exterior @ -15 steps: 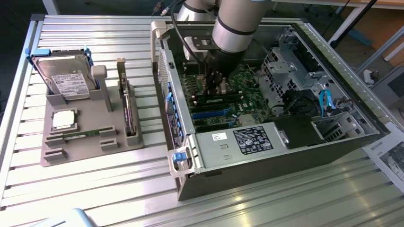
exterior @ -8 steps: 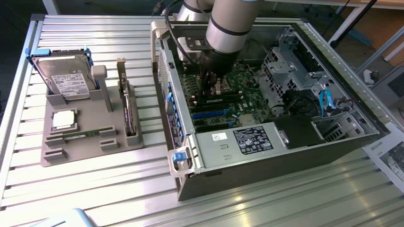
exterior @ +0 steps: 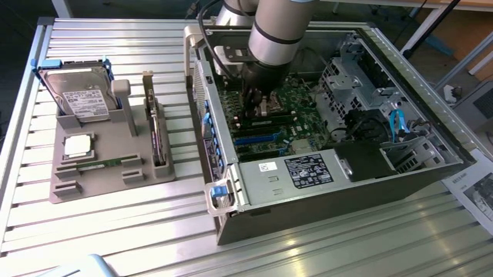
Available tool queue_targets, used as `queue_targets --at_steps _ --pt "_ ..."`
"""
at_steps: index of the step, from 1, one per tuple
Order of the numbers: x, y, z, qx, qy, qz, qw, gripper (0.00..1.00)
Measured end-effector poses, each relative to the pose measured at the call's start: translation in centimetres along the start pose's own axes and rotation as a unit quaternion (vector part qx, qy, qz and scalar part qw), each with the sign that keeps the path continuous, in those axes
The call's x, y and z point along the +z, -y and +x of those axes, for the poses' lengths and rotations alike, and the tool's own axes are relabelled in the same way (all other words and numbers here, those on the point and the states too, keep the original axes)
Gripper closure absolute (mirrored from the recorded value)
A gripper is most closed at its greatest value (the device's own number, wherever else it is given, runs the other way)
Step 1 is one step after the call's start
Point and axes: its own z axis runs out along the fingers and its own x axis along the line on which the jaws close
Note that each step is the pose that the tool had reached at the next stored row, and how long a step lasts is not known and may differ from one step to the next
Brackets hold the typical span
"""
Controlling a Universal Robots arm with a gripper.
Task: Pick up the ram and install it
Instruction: 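Press down the ram until it locks into place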
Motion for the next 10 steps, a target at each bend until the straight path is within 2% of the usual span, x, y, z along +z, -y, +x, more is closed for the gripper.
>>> queue_targets --at_steps 10 --pt "0.59 0.02 0.03 0.0 -0.0001 0.0 1.0 0.9"
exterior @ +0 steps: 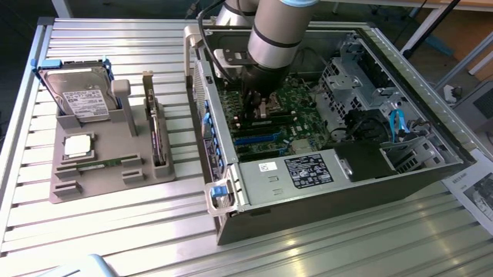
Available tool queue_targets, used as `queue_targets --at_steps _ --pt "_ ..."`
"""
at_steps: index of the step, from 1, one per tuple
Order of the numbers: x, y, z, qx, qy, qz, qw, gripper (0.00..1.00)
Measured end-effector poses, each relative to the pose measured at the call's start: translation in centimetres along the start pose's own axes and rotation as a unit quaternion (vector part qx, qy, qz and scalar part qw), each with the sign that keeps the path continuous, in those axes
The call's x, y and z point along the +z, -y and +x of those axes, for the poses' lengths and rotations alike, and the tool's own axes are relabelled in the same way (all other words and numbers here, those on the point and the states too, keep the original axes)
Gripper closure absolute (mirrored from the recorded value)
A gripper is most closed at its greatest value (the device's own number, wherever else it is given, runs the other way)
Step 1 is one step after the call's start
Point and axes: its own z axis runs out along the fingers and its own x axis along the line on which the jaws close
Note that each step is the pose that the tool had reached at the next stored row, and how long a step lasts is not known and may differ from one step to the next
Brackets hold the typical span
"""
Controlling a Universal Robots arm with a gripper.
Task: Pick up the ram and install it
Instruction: 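Press down the ram until it locks into place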
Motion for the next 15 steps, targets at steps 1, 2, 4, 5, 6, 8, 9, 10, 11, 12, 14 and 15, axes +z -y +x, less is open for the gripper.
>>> queue_targets --at_steps 1,2,4,5,6,8,9,10,11,12,14,15 --pt "0.0 0.0 0.0 0.0 0.0 0.0 1.0 0.9" --pt "0.01 0.0 0.0 0.0 0.0001 0.0 1.0 0.9" --pt "0.05 0.0 0.0 0.0 0.0002 0.0001 1.0 0.9" --pt "0.08 0.0 0.0 0.0 0.0002 0.0001 1.0 0.9" --pt "0.11 0.0 0.0 0.0 0.0002 0.0001 1.0 0.9" --pt "0.18 0.0 0.01 0.0 0.0 0.0 1.0 0.9" --pt "0.2 0.0 0.01 0.0 -0.0001 -0.0001 1.0 0.9" --pt "0.24 0.0 0.02 0.0 -0.0002 -0.0001 1.0 0.9" --pt "0.27 0.0 0.02 0.0 -0.0001 -0.0001 1.0 0.9" --pt "0.32 0.01 0.02 0.0 0.0 0.0 1.0 0.9" --pt "0.37 0.0 0.02 0.0 -0.0001 -0.0001 1.0 0.9" --pt "0.4 0.0 0.03 0.0 -0.0001 -0.0001 1.0 0.9"
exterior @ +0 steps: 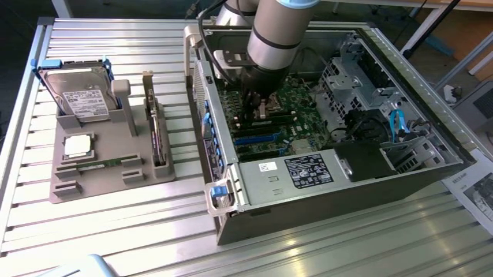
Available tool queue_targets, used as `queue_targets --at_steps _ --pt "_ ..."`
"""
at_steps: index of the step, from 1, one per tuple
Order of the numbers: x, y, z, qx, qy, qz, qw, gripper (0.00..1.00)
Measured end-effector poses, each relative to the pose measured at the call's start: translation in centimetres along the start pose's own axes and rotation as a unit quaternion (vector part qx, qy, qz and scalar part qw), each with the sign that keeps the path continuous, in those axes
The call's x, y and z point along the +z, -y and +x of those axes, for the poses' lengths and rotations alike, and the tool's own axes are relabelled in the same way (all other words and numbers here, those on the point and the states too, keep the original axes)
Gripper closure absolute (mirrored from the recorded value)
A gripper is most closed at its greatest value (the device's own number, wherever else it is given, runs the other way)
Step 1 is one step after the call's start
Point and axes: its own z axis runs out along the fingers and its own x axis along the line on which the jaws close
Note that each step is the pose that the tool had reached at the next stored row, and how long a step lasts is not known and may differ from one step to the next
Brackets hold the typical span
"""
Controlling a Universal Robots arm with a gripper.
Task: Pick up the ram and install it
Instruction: 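Press down the ram until it locks into place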
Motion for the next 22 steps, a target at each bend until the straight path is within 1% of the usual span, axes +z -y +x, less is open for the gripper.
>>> queue_targets --at_steps 7,12,16,22 --pt "0.17 0.01 0.0 0.0 0.0002 0.0001 1.0 0.9" --pt "0.05 0.03 0.0 0.0 0.0005 0.0003 1.0 0.9" --pt "-0.44 0.11 0.0 0.0 0.0002 0.0001 1.0 0.9" --pt "-1.47 0.24 -0.1 0.0 0.0001 0.0001 1.0 0.9"
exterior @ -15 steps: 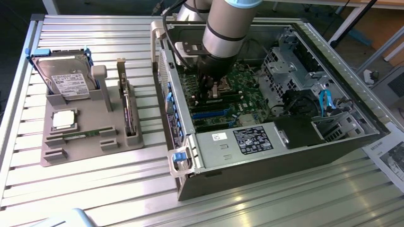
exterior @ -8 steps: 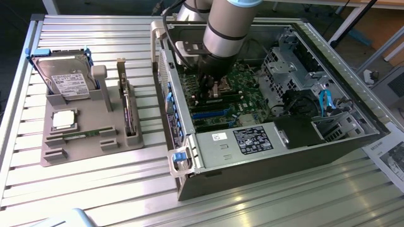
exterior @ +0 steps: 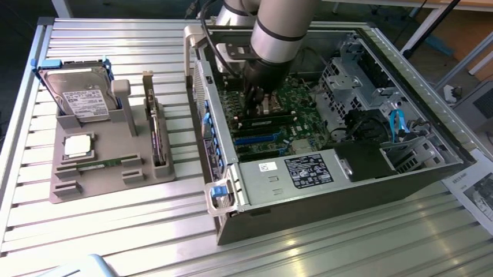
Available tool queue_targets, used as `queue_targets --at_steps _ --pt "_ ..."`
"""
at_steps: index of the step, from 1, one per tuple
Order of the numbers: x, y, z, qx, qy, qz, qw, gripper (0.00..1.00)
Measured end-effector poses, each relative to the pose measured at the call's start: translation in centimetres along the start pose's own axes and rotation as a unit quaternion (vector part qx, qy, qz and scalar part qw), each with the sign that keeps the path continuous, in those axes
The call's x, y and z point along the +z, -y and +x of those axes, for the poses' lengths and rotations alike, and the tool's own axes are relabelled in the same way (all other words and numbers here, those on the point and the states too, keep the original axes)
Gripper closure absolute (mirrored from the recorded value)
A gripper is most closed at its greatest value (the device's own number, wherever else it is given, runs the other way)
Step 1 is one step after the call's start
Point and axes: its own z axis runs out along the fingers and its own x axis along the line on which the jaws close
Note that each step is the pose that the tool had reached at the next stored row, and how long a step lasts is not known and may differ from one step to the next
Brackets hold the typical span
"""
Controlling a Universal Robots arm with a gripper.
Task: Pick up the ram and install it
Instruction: 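Press down the ram until it locks into place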
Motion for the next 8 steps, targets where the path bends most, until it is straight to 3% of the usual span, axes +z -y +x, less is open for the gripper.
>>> queue_targets --at_steps 8 --pt "-1.19 0.2 -0.06 0.0 0.0001 0.0 1.0 0.9"
